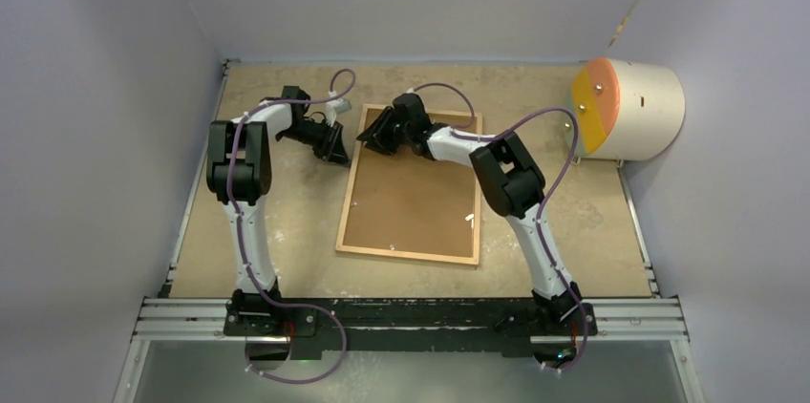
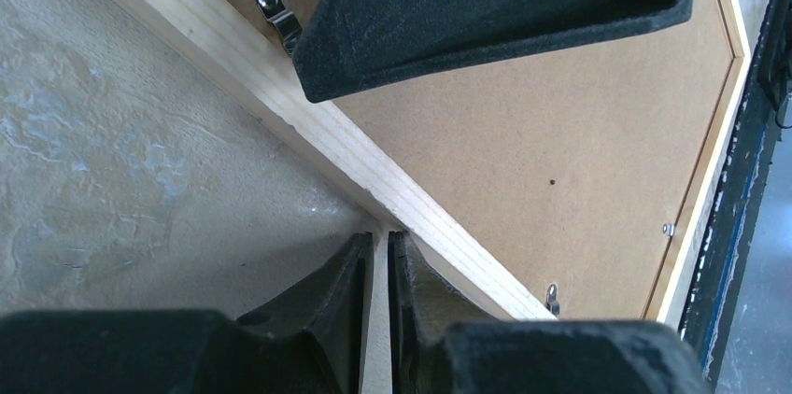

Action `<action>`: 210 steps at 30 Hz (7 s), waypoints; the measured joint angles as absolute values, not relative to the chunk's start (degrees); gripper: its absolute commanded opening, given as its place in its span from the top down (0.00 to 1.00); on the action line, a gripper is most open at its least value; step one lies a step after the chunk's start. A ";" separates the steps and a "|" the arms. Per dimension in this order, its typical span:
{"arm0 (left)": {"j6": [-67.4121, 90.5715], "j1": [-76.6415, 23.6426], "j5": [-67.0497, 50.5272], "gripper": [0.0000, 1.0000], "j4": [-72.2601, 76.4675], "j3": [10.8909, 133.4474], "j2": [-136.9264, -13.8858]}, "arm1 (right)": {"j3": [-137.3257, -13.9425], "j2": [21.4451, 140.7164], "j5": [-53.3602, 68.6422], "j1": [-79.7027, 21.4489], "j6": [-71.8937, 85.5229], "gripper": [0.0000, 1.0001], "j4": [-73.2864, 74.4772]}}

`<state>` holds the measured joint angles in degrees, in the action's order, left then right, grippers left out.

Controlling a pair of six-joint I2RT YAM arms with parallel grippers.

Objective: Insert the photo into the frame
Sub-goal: Install the photo frame at the center of the board, then adjust the photo frame at the center of the board.

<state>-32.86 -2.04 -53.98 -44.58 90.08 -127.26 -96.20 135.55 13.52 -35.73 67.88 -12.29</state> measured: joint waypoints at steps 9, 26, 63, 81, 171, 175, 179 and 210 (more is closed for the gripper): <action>-33.67 -2.17 -53.78 0.84 -44.36 89.76 -126.98 | -96.12 135.24 11.16 -36.03 67.83 0.59 -12.16; -33.67 -2.17 -53.78 0.84 -44.23 89.62 -126.93 | -97.95 135.81 10.85 -35.16 65.67 0.60 -10.79; -33.78 -2.39 -53.41 0.84 -42.92 88.49 -126.13 | -92.44 134.23 -0.38 -39.20 79.07 0.64 -16.75; -35.48 -2.46 -52.95 0.81 -43.90 88.25 -125.62 | -91.50 133.23 3.14 -39.09 75.53 0.37 -17.93; -46.48 1.96 -29.26 0.59 -44.18 68.25 -105.93 | -44.51 87.74 16.34 -10.81 41.69 0.01 6.22; -50.24 -1.61 -29.28 0.58 -49.10 64.36 -102.80 | -48.25 90.00 11.46 -10.35 39.35 0.01 7.88; -51.22 -2.94 -31.35 0.58 -53.87 61.95 -101.58 | -50.87 89.84 7.51 -10.52 38.30 0.03 11.27; -42.37 4.80 -50.02 0.79 -54.48 68.64 -113.01 | -93.25 127.17 25.17 -40.53 42.52 0.44 -3.31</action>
<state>-42.37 4.80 -50.02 -54.48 68.64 -113.01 -93.25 127.17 25.17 -40.53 42.52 -3.31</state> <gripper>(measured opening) 0.231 0.575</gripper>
